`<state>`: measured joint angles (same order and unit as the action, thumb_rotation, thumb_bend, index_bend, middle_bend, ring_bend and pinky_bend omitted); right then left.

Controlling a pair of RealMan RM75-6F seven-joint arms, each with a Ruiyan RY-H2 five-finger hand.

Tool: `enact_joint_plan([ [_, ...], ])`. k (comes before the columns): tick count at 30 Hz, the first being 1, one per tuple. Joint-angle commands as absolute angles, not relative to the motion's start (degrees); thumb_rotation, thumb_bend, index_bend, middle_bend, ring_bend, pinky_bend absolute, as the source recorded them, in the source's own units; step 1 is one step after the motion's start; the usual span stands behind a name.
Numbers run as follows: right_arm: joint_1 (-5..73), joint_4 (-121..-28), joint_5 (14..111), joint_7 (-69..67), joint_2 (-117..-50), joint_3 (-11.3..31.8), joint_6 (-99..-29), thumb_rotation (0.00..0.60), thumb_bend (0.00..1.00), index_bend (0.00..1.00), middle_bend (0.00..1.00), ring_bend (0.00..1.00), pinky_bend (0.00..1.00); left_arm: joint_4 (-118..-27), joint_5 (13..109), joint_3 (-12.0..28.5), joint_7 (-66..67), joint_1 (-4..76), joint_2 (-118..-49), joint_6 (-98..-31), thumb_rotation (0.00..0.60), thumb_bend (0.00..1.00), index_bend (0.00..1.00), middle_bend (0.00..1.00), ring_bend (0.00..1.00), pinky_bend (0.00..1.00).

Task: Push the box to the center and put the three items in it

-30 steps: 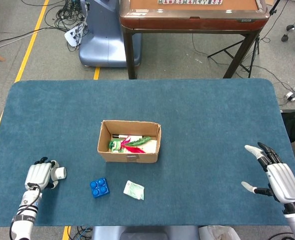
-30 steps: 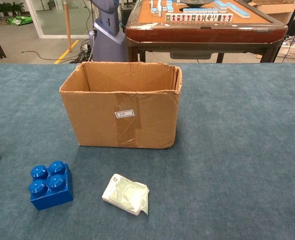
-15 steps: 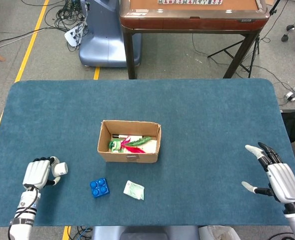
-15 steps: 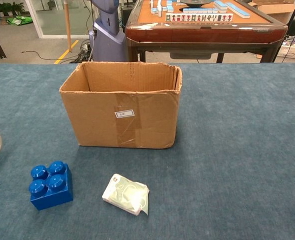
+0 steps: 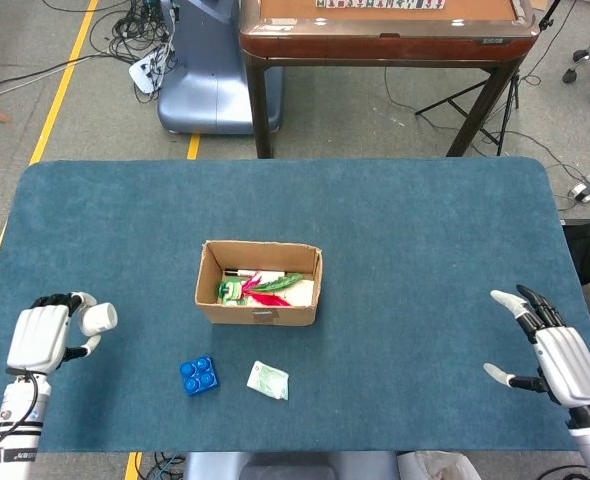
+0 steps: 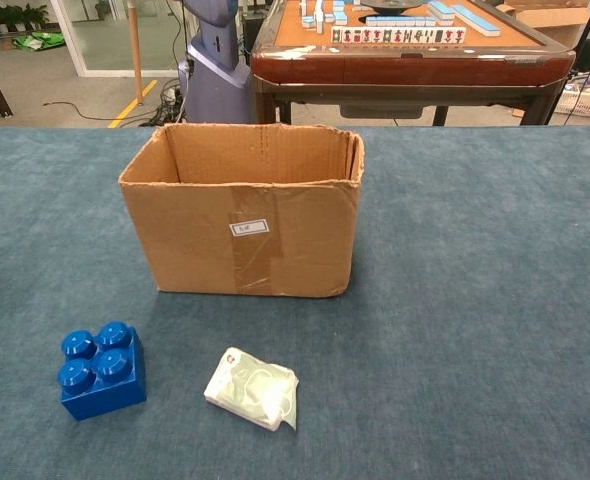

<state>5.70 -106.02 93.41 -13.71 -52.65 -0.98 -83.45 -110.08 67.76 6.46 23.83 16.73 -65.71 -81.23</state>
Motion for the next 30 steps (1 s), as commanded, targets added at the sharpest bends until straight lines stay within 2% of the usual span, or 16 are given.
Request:
enact_joint_plan([
  [1,5.82,-106.01,93.31,-13.38,-52.79,-0.95,-83.18,0.6,0.03,0.15,0.18,0.03,0.11,-113.24,69.33,8.66,24.51,17.46,-63.9,-82.66,0.6,0.22,0.65,0.66,0.32,0.29],
  [6,5.93,-106.01,93.02,-12.98,-52.9,-0.82,-82.81,0.6,0.03,0.15,0.18,0.03,0.11,-117.69,69.04,10.93,26.48,20.1,-62.8,-80.77,0.6,0.22,0.65,0.67,0.32,0.29],
  [12,5.85,-106.07,92.65,-13.25,-52.77,-0.69,-82.78,0.6,0.03,0.15,0.18,0.03,0.11,-120.45,68.76,12.62,30.4,24.42,-65.26,-77.8,0.6,0.22,0.65,0.67,0.32,0.3],
  [22,5.88,-105.95,92.56,-14.2,-52.22,-0.58,-82.63,0.6,0.03,0.15,0.18,0.03,0.11,-119.29,58.81,15.81,40.05,32.63,-71.59,-74.09,0.6,0.22,0.59,0.66,0.32,0.31],
  [30,5.32,-105.86,92.37,-15.55,-51.63,-0.12,-84.04,0.6,0.03,0.15,0.18,0.03,0.11,-118.77,55.74,15.97,45.38,36.45,-75.96,-75.57,0.6,0.22,0.58,0.65,0.31,0.31],
])
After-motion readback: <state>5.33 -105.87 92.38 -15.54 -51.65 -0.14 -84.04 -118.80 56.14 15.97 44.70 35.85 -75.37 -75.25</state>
